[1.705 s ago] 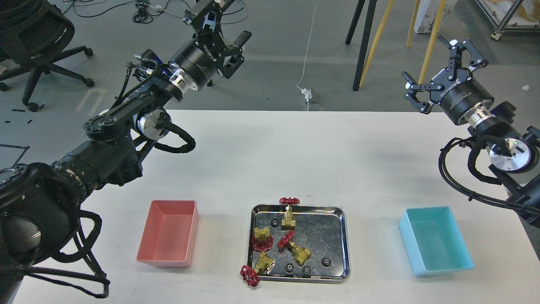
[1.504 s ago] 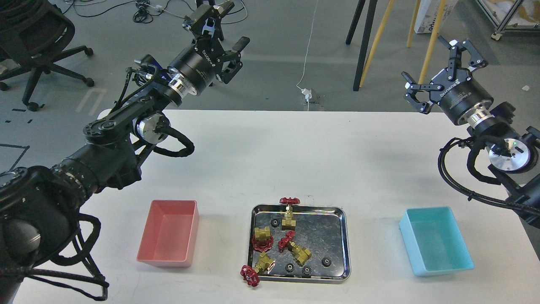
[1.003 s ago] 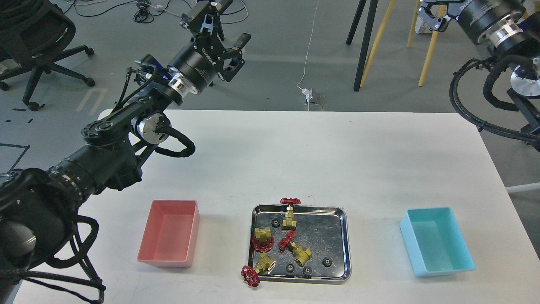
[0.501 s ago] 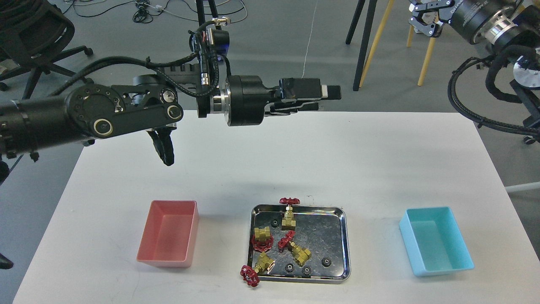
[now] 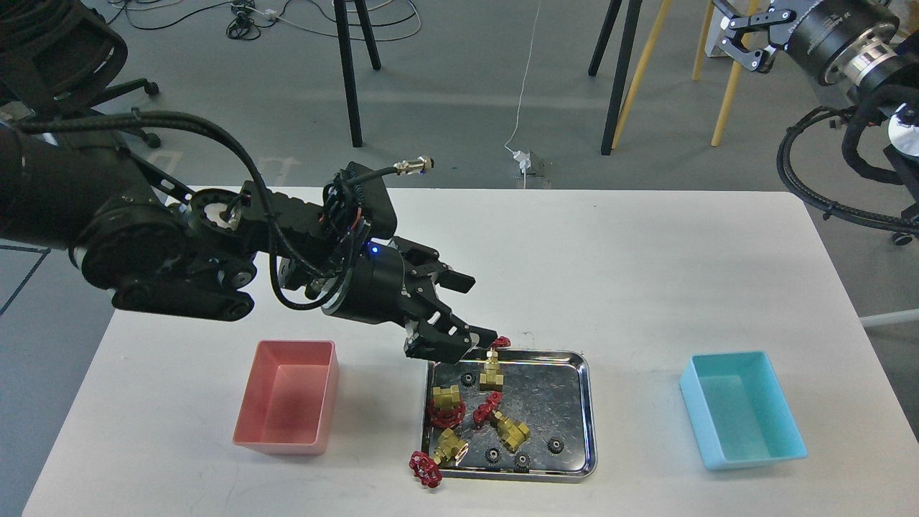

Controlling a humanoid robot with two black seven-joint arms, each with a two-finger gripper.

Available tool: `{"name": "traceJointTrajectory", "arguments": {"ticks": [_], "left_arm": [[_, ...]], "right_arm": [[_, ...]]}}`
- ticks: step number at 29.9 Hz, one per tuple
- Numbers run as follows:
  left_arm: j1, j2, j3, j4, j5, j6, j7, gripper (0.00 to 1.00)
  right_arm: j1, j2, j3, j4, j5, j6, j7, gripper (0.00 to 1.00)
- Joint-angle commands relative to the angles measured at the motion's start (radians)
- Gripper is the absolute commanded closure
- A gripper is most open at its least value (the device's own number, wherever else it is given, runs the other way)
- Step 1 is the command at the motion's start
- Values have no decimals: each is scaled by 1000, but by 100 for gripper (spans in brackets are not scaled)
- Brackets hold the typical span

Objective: Place valve in pink box and gear in blue box
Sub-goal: 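Swing the left gripper forward and down over the metal tray, then lower the left gripper and grasp the red-handled brass valve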

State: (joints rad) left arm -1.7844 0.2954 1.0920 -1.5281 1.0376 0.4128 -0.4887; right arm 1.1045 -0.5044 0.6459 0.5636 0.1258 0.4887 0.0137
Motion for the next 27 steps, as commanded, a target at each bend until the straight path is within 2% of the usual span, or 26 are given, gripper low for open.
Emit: {"name": "traceJointTrajectory", "arguments": {"ticks": [1,13,27], "left_arm": [[77,1,9,26,22,24,0,15],[396,-48,-35,298,74,76,0,15],[511,-42,-86,328,137,76,0,15]], "right_arm": [[-8,1,-2,-18,0,0,0,0],[-22,1,-6,-19,-2,0,-1,0],[-38,1,-12,-19,-2,0,-8,0]]}}
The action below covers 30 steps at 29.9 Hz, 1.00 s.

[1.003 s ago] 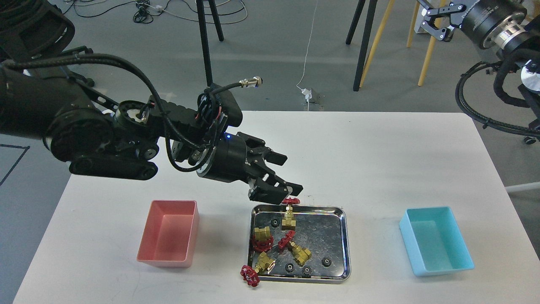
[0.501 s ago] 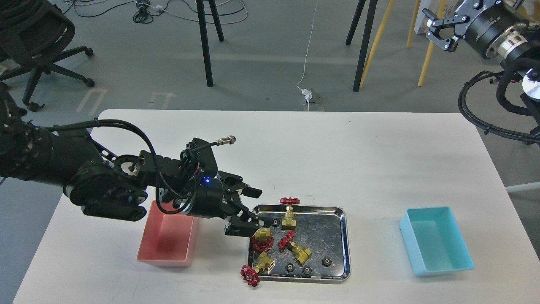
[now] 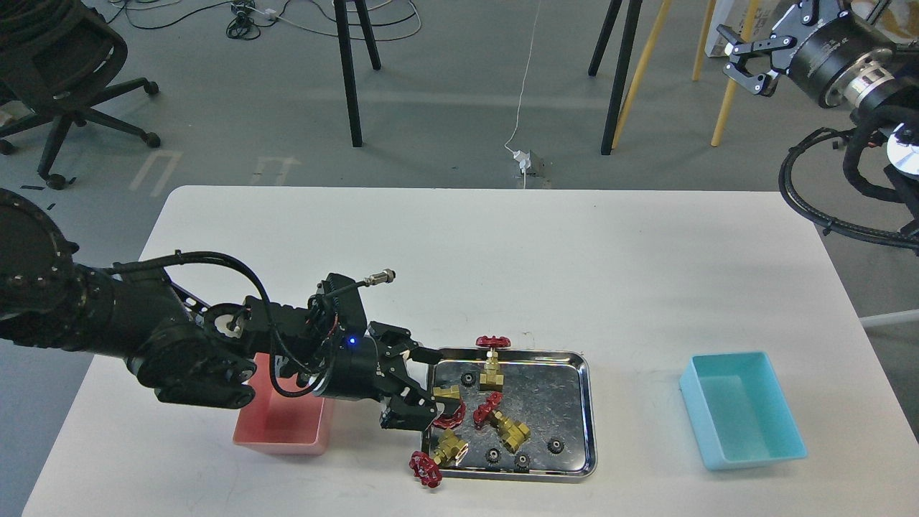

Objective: Place valve in pink box and gear in blue box
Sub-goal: 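Lower the left gripper and grasp the red-handled brass valve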

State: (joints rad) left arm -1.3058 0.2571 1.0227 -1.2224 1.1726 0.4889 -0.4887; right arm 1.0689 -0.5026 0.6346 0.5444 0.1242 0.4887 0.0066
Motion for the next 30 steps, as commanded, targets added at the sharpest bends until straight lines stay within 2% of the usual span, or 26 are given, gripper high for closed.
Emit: {"name": "traceJointTrajectory", "arguments": {"ticks": [1,6,11,30], "left_arm": [[46,-7,-27,39,4,0,0,15],[99,-12,-42,112,27,0,0,16],[115,-10,-59,123,44,0,0,18],[129,-2,-84,119,45,0,0,46]], "right_arm": [[-3,-1,-1,0,0,0,0,0],[-3,-1,-1,2,0,0,0,0],[-7,-1,-1,2,0,0,-7,0],[-17,6,-3,0,0,0,-7,0]]}}
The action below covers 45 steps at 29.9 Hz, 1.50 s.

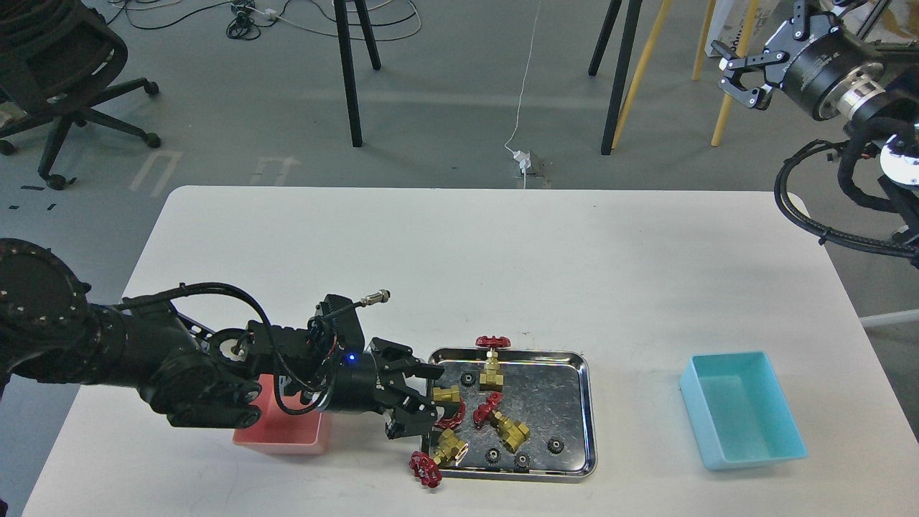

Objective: Place valve in pink box and gear in blue box
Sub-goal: 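Lower the left gripper and grasp the red-handled brass valve, then lift the valve with the left gripper and carry it over the pink box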

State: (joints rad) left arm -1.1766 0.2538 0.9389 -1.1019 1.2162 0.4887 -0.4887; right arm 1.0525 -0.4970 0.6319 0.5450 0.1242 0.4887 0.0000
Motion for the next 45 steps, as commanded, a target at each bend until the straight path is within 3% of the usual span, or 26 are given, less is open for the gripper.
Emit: {"name": "traceJointTrajectory", "arguments": {"ticks": [1,17,31,38,45], "left_arm": [[0,1,0,-1,3,0,0,48],[-2,7,0,-6,17,0,0,75],[-35,108,-77,-65,31,0,0,79],[-135,266,-123,-248,36,0,0,79],[-186,453,-120,-344,58,0,0,79]], "right_arm": [[-2,0,0,0,0,0,0,0],[-22,-2,3,0,0,0,0,0],[-20,5,3,0,0,0,0,0],[9,6,14,0,0,0,0,0],[106,44,5,3,0,0,-1,0]]}}
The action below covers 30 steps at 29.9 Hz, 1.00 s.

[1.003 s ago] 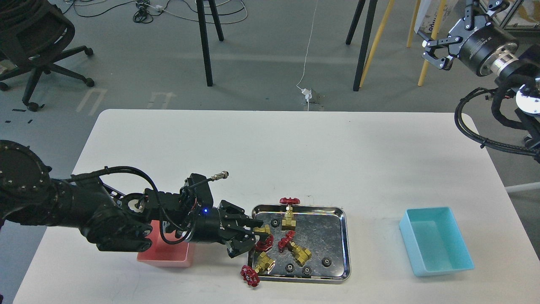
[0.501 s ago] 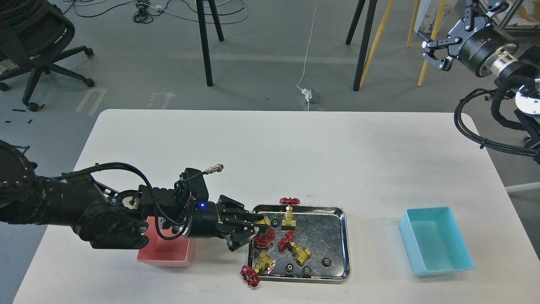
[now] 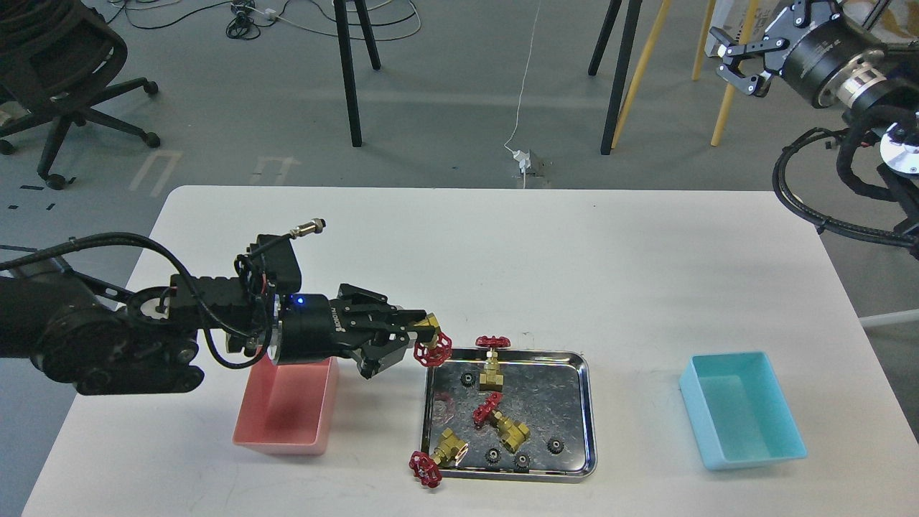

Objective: Place valve in pink box and gear in blue box
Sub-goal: 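Lift the valve with the left gripper and carry it over the pink box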

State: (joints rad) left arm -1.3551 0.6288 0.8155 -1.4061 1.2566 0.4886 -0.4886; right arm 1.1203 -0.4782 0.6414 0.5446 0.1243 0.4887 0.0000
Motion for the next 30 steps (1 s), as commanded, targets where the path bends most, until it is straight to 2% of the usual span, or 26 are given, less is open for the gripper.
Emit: {"name": "traceJointTrajectory", "arguments": {"ticks": [1,7,16,30], "left_arm": [[-7,101,2,-56,33,0,0,79],[8,216,14,-76,115,0,0,79],[120,354,1,-76,234,0,0,79],[289,312,-96,41,236,0,0,79]], "right_arm": [[45,30,-5,2,0,0,-1,0],[46,47,-6,1,0,0,0,0],[32,47,-8,1,0,0,0,0],[24,47,-6,14,2,0,0,0]]}}
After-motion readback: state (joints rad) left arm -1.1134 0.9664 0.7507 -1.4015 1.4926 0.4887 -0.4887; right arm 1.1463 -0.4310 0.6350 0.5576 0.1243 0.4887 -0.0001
